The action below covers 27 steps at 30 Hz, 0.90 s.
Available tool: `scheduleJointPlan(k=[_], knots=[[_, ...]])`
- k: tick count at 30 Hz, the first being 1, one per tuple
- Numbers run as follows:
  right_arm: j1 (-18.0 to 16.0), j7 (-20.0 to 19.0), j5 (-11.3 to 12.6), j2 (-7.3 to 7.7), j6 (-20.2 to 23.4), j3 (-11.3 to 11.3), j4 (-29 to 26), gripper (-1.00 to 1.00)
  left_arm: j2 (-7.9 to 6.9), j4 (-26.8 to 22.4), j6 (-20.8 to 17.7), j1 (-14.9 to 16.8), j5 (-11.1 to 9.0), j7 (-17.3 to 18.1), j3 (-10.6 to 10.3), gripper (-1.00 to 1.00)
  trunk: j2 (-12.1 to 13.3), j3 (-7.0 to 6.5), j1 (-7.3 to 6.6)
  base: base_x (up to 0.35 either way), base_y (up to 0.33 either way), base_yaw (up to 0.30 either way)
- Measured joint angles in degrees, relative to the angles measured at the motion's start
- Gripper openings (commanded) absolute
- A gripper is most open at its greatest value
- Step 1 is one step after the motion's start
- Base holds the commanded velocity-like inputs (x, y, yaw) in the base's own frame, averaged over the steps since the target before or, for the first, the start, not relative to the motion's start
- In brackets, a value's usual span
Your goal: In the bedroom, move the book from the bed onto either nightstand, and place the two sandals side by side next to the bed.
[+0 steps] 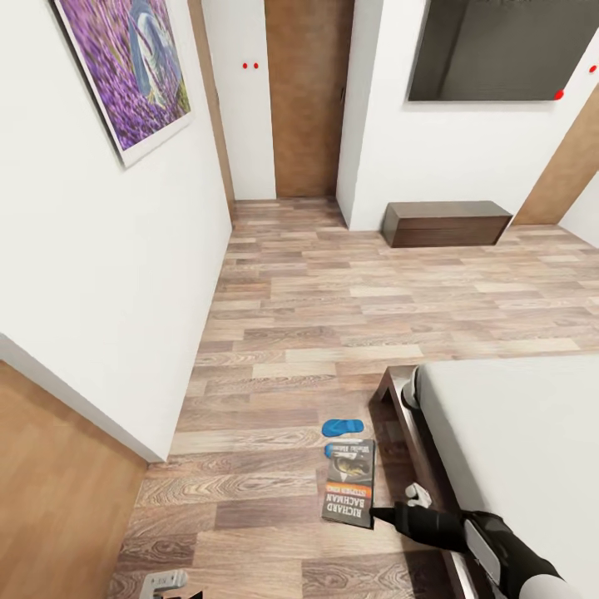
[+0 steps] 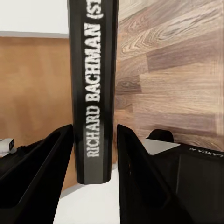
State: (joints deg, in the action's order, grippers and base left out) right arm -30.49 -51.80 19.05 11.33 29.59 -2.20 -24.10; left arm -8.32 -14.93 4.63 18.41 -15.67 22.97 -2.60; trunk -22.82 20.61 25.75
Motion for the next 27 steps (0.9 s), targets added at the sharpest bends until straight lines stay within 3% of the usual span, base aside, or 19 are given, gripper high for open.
scheduleJointPlan(k=[4,9,13,19,27], knots=[[-0.01,0.00,0.16,1.41,-0.03,-0.26,0.04,-1.00,0.00,0.01,0.01,0.00,0.00,0.00,-0.02,1.00,0.00,-0.10,0.00,0.000,0.000,0.000],[0.06,-0.01,-0.04,1.81,-0.42,-0.40,0.39,-1.00,0.00,0.04,0.02,0.00,0.00,0.00,-0.02,1.00,0.00,-0.50,0.00,0.000,0.000,0.000],[0.16,0.01,-0.57,1.87,-3.74,-0.44,2.16,-1.00,0.00,0.07,0.05,0.00,0.00,0.00,0.03,1.00,0.00,-0.86,0.00,0.000,0.000,0.000],[0.20,0.11,-7.16,1.85,-15.84,-0.46,10.70,-1.00,0.72,0.09,0.08,0.00,-0.08,0.00,0.03,1.00,0.00,-1.41,0.00,0.000,0.000,-0.037],[0.20,0.24,-9.32,1.64,-20.80,-0.52,14.11,-1.00,1.22,0.10,0.03,0.01,-0.09,0.00,0.06,1.00,0.00,-2.16,0.00,0.000,0.000,-0.083]])
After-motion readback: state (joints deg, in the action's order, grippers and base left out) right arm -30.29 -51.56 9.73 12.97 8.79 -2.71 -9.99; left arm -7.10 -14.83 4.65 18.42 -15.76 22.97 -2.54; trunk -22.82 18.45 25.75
